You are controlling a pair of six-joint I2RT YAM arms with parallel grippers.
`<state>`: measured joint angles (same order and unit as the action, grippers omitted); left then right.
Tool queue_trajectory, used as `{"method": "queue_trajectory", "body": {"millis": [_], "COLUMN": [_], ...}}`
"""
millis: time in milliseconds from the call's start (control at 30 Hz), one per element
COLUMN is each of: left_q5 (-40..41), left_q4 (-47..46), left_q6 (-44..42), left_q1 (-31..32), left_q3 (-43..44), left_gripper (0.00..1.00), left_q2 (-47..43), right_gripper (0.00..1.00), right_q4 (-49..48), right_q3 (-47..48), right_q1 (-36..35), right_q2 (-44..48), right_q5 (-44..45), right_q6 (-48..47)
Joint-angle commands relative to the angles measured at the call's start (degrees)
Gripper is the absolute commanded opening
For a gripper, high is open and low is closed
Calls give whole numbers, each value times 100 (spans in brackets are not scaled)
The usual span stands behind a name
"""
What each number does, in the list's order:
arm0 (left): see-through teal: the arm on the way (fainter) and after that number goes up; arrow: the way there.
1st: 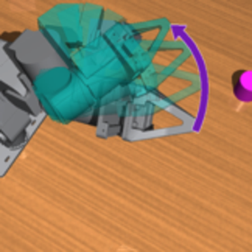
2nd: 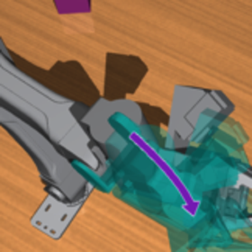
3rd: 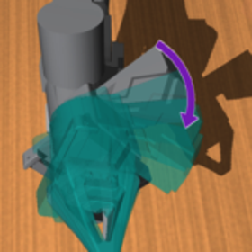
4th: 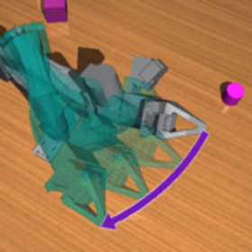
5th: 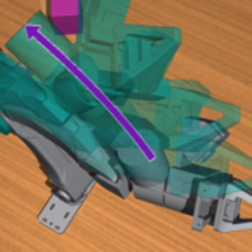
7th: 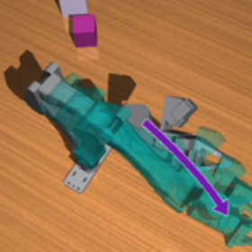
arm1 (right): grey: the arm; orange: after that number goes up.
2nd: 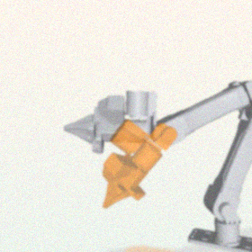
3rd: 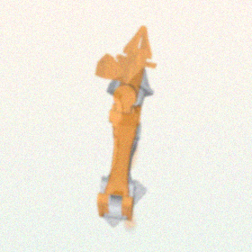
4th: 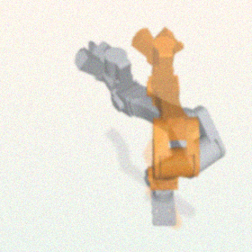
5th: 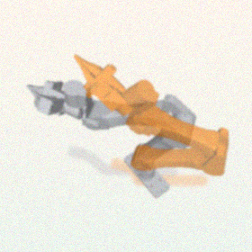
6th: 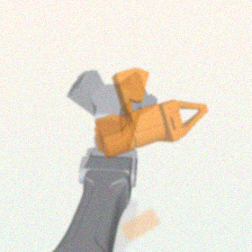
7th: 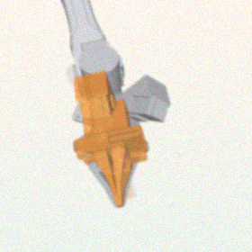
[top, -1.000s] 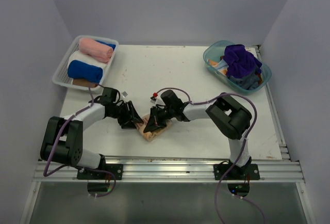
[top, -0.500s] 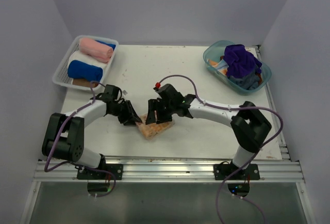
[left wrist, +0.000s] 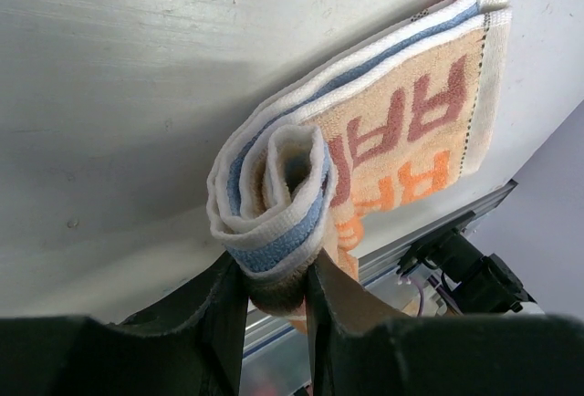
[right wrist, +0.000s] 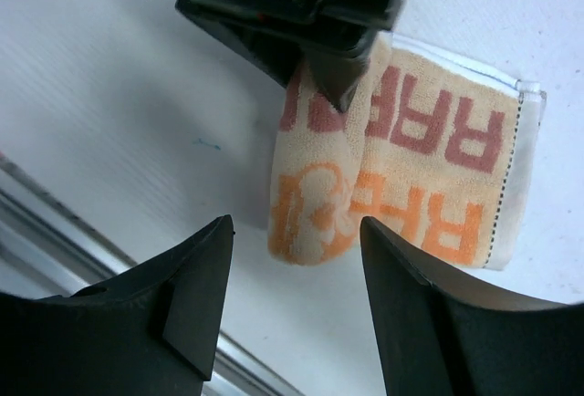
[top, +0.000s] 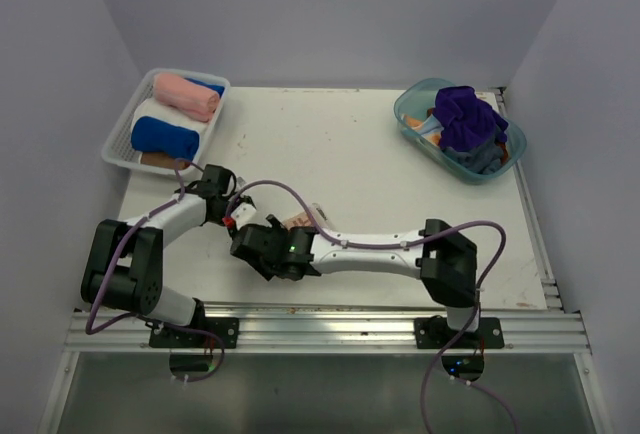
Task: Roll the towels
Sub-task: Roll the towel
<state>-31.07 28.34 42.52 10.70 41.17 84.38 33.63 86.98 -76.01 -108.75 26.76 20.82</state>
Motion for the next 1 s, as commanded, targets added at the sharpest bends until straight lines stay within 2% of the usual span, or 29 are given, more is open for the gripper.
{"method": "queue_trajectory", "body": {"millis": [0, 433, 467, 600, 667, 733, 767, 867, 967], "left_q5": [-48, -83, -83, -83, -83, -118, -197, -259, -294], "left_q4": [49, 58, 67, 111, 163, 207, 233, 330, 409], "left_q6": [81, 125, 142, 142, 125, 55, 20, -77, -156], "left_q1": [29, 29, 29, 29, 20, 20, 3, -85, -103], "left_q3": [260, 208, 216, 260, 304, 409, 453, 655, 814], "left_gripper": [32, 32, 32, 36, 45, 57, 60, 68, 72], "left_q2": [-27, -88, -97, -150, -211, -264, -290, -352, -404], "right_gripper": [61, 60, 58, 12, 2, 0, 0, 0, 0], "right_q4": [320, -75, -84, -215, -295, -470, -619, -1304, -1973], "right_q3": [311, 311, 311, 250, 118, 4, -214, -881, -1575], "right_q1": [-212, -239, -230, -204, -108, 94, 182, 551, 955], "right_q2": [-304, -1236, -1271, -1210, -1000, -711, -587, 9, 501], "right_q5": [1049, 1375, 1375, 1297, 1016, 657, 72, -975, -1690], "right_q6": [-683, -869, -843, -588, -474, -298, -254, 79, 580]}}
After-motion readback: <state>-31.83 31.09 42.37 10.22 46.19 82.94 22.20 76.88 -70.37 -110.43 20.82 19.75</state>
